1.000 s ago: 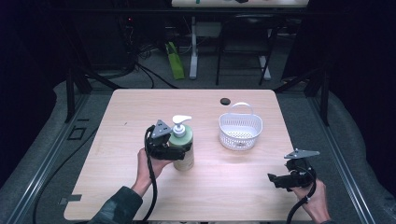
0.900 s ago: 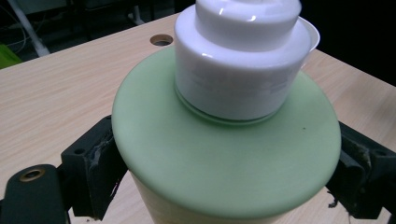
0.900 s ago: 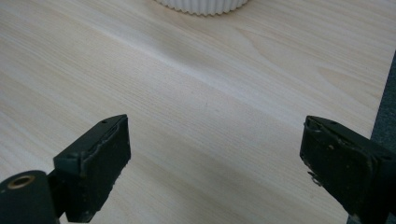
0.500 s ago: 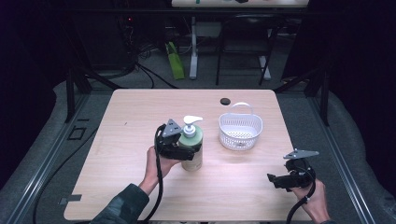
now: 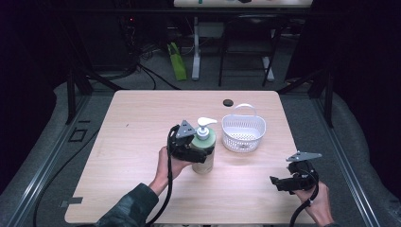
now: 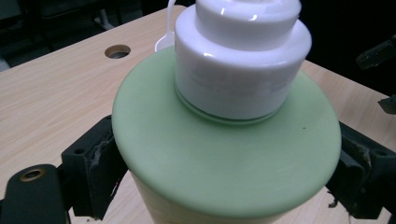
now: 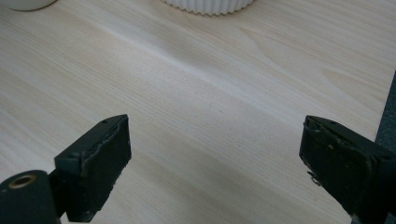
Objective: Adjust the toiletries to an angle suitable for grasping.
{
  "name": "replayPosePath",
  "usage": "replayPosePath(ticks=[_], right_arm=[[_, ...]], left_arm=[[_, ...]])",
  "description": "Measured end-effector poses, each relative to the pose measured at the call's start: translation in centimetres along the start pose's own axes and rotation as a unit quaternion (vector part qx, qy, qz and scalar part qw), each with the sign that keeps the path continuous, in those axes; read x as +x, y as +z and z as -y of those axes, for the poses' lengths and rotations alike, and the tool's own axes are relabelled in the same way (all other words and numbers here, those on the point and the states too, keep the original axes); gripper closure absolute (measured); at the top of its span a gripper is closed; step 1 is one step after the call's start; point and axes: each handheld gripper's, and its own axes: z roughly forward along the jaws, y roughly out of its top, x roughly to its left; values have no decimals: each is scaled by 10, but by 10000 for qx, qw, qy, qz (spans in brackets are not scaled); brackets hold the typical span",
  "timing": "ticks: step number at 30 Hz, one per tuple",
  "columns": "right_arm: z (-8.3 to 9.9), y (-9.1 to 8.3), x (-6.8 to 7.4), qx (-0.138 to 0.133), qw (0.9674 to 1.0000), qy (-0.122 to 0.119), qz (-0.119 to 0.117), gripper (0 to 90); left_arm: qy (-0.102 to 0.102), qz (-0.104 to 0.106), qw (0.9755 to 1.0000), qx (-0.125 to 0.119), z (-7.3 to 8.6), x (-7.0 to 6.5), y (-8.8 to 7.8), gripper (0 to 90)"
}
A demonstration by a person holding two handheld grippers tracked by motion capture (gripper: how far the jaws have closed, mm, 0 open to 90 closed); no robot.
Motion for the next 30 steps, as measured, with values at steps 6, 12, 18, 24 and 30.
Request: replayPosePath(ticks=[6, 12, 18, 24, 30], right_arm=[[0, 0, 0, -6, 10000, -18, 13, 85], [0, -1, 0, 8, 10000, -2, 7, 87], [0, -1, 1, 3, 10000, -16, 15, 87], [0, -1, 0, 4, 10000, -12, 20, 87], [0, -2, 1, 8, 10000, -23, 32, 87]], left_arm=[[11, 74, 10000, 10, -4, -7, 7, 115], [58, 175, 9998, -30, -9, -16, 19, 115], [154, 325, 9993, -35, -15, -26, 30, 115], [226, 451, 9987, -28, -19, -35, 37, 115], [284, 518, 9983, 2, -21, -38, 40, 114]])
